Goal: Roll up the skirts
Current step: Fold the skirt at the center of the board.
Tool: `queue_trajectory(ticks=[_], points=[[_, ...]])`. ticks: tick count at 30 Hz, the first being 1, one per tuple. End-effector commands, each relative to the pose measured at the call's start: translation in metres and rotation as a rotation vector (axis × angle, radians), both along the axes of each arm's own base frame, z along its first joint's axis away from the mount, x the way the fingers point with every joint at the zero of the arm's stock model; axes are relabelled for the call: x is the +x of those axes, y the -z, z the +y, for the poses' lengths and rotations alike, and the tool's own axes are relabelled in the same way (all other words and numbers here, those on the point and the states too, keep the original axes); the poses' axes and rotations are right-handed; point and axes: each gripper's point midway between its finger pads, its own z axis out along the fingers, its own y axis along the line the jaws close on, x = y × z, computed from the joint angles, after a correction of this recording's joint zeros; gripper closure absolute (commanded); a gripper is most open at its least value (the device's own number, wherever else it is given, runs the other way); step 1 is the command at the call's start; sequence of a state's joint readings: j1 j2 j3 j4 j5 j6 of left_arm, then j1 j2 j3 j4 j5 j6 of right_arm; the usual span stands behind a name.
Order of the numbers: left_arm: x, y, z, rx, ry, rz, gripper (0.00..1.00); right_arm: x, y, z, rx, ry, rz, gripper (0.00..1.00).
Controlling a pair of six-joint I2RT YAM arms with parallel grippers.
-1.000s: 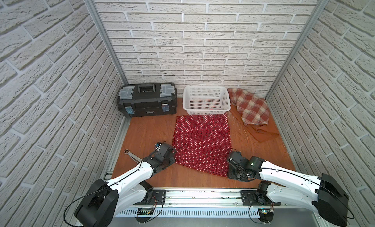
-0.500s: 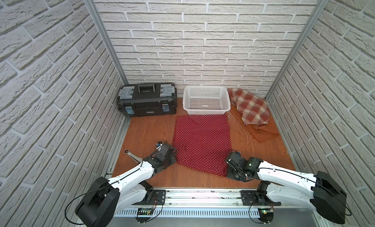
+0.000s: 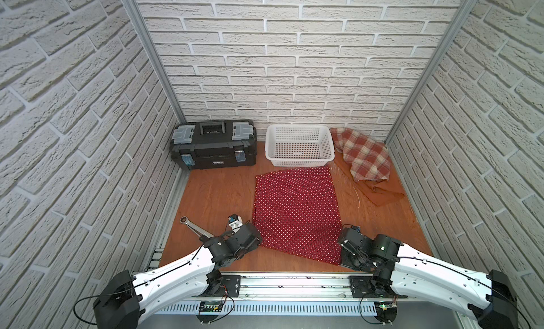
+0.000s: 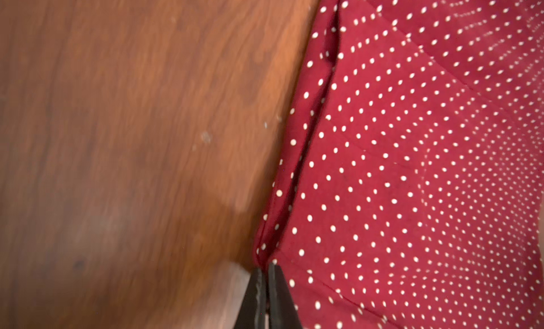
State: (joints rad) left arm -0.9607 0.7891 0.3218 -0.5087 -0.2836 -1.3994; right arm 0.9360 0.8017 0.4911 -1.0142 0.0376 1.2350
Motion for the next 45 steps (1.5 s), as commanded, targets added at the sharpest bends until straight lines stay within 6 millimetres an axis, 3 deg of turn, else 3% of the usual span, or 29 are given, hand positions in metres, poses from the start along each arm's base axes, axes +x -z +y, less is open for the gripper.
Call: queue_trajectory(ticks=[1, 8, 12, 17, 24, 29, 35, 40, 45], points=[[-0.006, -0.002, 0.025, 0.074, -0.088, -0.006, 1.0, -0.001, -0.021, -0.019, -0.104, -0.012, -0.016, 0.97], [0.033, -0.07, -0.008, 0.107, 0.035, -0.164, 1.0, 0.044, -0.074, 0.0, -0.092, -0.067, -0.23, 0.98], [0.063, -0.089, -0.027, 0.1, 0.088, -0.212, 1.0, 0.074, -0.097, 0.012, -0.106, -0.104, -0.314, 0.98], [0.108, -0.102, -0.027, 0.053, 0.064, -0.272, 1.0, 0.121, -0.114, 0.018, -0.112, -0.108, -0.386, 0.98], [0.17, -0.1, -0.026, 0.027, 0.042, -0.295, 1.0, 0.203, -0.11, 0.024, -0.074, -0.084, -0.393, 0.98], [0.205, -0.099, -0.03, 0.023, 0.045, -0.287, 1.0, 0.249, -0.105, 0.027, -0.102, -0.093, -0.339, 0.98], [0.239, -0.094, -0.02, -0.009, 0.008, -0.296, 1.0, 0.284, -0.087, 0.01, -0.069, -0.011, -0.316, 0.98], [0.263, -0.083, -0.017, -0.055, -0.008, -0.293, 1.0, 0.308, -0.074, 0.009, -0.022, 0.016, -0.3, 0.98], [0.281, -0.086, -0.007, -0.072, -0.039, -0.325, 1.0, 0.329, -0.064, 0.0, 0.001, 0.054, -0.294, 0.98]])
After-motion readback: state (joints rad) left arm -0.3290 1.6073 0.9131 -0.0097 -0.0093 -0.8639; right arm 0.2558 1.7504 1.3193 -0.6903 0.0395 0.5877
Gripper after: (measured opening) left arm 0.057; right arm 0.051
